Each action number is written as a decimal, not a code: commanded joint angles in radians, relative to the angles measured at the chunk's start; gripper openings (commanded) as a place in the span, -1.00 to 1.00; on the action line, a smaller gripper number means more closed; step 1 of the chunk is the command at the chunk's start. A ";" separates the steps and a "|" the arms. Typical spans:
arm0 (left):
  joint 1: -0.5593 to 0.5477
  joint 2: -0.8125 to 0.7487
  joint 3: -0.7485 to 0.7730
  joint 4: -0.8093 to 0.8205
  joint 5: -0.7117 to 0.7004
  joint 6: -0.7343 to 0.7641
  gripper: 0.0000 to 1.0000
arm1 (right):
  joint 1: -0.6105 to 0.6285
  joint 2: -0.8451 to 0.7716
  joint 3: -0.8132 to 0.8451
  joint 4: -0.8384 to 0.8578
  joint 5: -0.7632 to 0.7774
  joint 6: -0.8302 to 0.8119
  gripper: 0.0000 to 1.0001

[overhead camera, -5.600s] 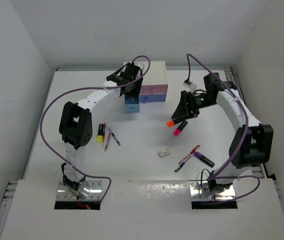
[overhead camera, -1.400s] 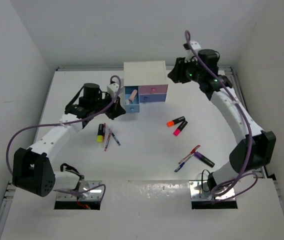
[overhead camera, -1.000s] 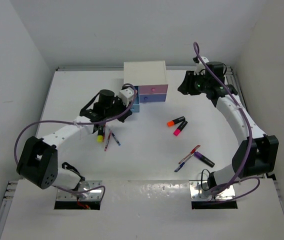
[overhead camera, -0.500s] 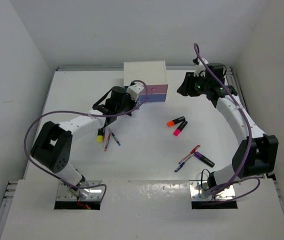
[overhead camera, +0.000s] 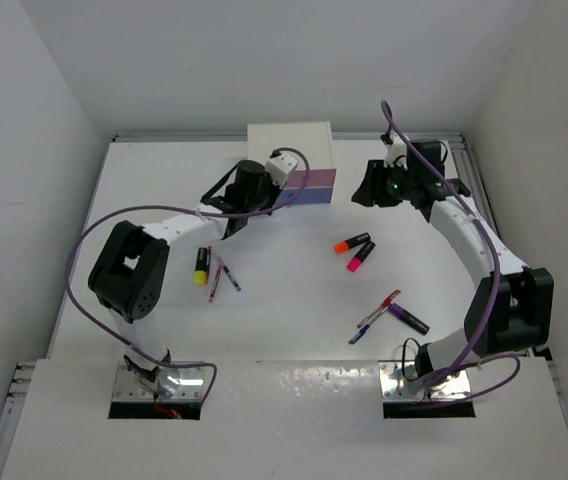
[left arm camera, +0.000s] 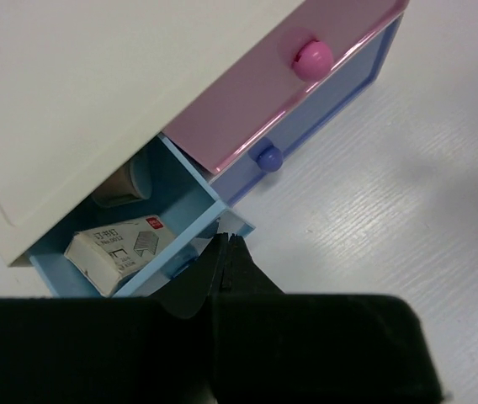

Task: Sort the stationery into containers
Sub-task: Close the drawer, then open the drawer, then grab a piece of stationery with the left arm

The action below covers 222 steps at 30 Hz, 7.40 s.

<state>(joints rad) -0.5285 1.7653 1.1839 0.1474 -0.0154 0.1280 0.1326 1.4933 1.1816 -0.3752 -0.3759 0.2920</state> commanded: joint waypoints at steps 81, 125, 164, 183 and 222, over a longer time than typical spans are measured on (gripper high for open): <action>0.154 0.163 0.493 -0.278 0.107 -0.378 0.24 | 0.374 0.413 0.210 0.453 0.664 0.236 -0.18; 0.183 0.149 0.482 -0.293 0.121 -0.376 0.24 | 0.453 0.338 0.113 0.388 0.716 0.214 -1.00; 0.309 -0.423 0.157 -0.510 0.126 -0.219 0.32 | 0.455 -0.160 -0.094 0.038 0.327 0.013 0.34; 0.355 -0.350 -0.285 -0.710 -0.023 -0.324 0.19 | -0.169 -0.490 -0.436 -0.205 0.100 0.032 0.27; 0.501 -0.343 0.149 -0.622 0.551 0.191 -0.75 | -0.317 -0.516 -0.490 -0.238 -0.001 -0.079 0.25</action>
<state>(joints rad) -0.0055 1.5505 1.1805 -0.5182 0.2028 0.1333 -0.1761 0.9802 0.6922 -0.6300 -0.3447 0.2764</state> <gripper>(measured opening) 0.380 0.625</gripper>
